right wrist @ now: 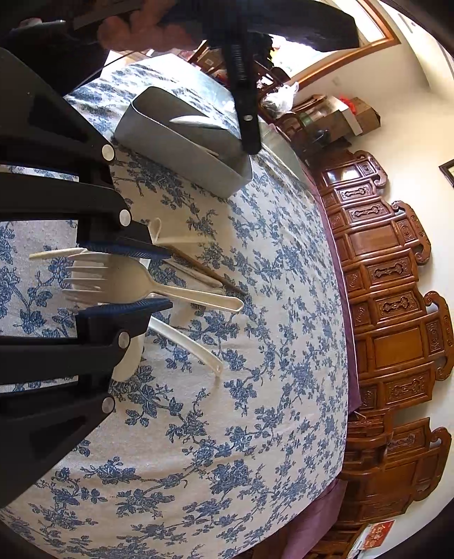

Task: Organize utensils
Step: 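Carry the spoon into the metal tray and open the left tool while the right tool brings the fork, then lower the white plastic fork into the metal tray with the right tool, then move the right tool back to the utensils and grasp a light wooden chopstick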

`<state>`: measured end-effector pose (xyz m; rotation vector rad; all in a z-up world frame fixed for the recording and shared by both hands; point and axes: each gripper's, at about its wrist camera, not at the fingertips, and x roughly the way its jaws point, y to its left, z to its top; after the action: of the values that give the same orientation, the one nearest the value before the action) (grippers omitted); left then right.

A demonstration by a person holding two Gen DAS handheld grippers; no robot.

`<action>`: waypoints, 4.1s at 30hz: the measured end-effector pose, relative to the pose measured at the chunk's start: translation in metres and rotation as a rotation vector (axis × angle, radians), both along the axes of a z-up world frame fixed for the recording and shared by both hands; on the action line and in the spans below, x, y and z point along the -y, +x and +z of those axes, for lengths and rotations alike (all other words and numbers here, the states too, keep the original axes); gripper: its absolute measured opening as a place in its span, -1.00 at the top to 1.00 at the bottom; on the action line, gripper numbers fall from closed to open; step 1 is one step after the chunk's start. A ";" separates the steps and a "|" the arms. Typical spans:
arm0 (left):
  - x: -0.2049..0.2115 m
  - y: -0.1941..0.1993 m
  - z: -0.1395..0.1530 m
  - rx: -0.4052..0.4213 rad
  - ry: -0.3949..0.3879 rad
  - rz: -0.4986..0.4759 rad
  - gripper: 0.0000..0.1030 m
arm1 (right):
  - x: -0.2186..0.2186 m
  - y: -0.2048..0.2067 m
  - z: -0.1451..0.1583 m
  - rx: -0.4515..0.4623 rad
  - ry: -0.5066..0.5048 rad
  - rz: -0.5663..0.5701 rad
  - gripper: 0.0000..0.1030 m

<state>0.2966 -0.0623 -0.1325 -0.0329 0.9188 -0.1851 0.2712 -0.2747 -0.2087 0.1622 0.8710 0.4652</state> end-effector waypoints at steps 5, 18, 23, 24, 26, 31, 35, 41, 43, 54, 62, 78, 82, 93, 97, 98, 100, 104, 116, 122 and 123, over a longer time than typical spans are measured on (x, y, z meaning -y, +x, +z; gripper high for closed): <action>-0.018 -0.005 0.004 0.002 -0.003 0.017 0.90 | -0.010 -0.003 0.007 0.014 0.012 0.022 0.51; -0.070 -0.027 -0.002 -0.007 0.039 0.042 0.90 | -0.066 -0.014 0.026 0.071 0.027 0.118 0.51; -0.086 -0.031 -0.017 -0.028 0.068 0.040 0.90 | -0.087 -0.020 0.028 0.091 0.014 0.144 0.51; -0.090 -0.031 -0.023 -0.036 0.072 0.040 0.90 | -0.090 -0.021 0.028 0.094 0.007 0.150 0.51; -0.094 -0.031 -0.032 -0.050 0.078 0.041 0.90 | -0.093 -0.021 0.027 0.094 0.000 0.158 0.51; -0.101 -0.028 -0.056 -0.086 0.083 0.037 0.90 | -0.095 -0.021 0.028 0.097 0.008 0.163 0.51; -0.099 -0.027 -0.069 -0.106 0.099 0.023 0.93 | -0.097 -0.019 0.026 0.093 0.013 0.170 0.51; -0.101 -0.024 -0.079 -0.123 0.094 0.020 1.00 | -0.101 -0.019 0.025 0.092 0.010 0.186 0.51; -0.102 -0.024 -0.078 -0.119 0.083 0.020 1.00 | -0.102 -0.020 0.025 0.091 0.008 0.187 0.51; -0.115 -0.036 -0.052 -0.029 0.036 0.023 1.00 | -0.113 -0.018 0.023 0.057 0.028 0.177 0.51; -0.137 -0.038 -0.032 0.023 0.025 0.051 1.00 | -0.154 -0.013 0.035 0.064 0.018 0.204 0.51; -0.185 -0.034 -0.018 0.051 0.011 0.150 1.00 | -0.238 0.011 0.010 0.005 -0.003 0.244 0.51; -0.186 -0.034 -0.018 0.053 0.014 0.154 1.00 | -0.242 0.013 0.000 -0.024 0.004 0.239 0.50; -0.170 -0.038 -0.016 0.059 0.012 0.119 1.00 | -0.196 -0.005 0.027 0.043 -0.001 0.226 0.50; -0.157 -0.040 -0.015 0.062 0.005 0.090 1.00 | -0.156 -0.019 0.038 0.078 -0.053 0.193 0.50; -0.154 -0.040 -0.015 0.062 0.004 0.084 1.00 | -0.144 -0.023 0.039 0.088 -0.074 0.177 0.50; -0.146 -0.042 -0.014 0.063 0.001 0.067 1.00 | -0.124 -0.030 0.039 0.099 -0.116 0.151 0.50; -0.128 -0.046 -0.013 0.065 -0.001 0.027 0.94 | -0.086 -0.038 0.029 0.086 -0.177 0.093 0.50; -0.079 -0.062 -0.011 0.084 0.023 -0.070 0.25 | -0.061 -0.049 -0.016 0.006 -0.239 0.061 0.51; -0.060 -0.067 -0.013 0.081 0.038 -0.110 0.23 | -0.070 -0.048 -0.033 -0.020 -0.295 0.071 0.53; -0.057 -0.068 -0.013 0.079 0.040 -0.118 0.23 | -0.070 -0.047 -0.036 -0.023 -0.309 0.071 0.54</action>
<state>0.2284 -0.0050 -0.1456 0.0649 0.8453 -0.2756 0.2246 -0.2042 -0.2442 -0.1473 0.9620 0.3900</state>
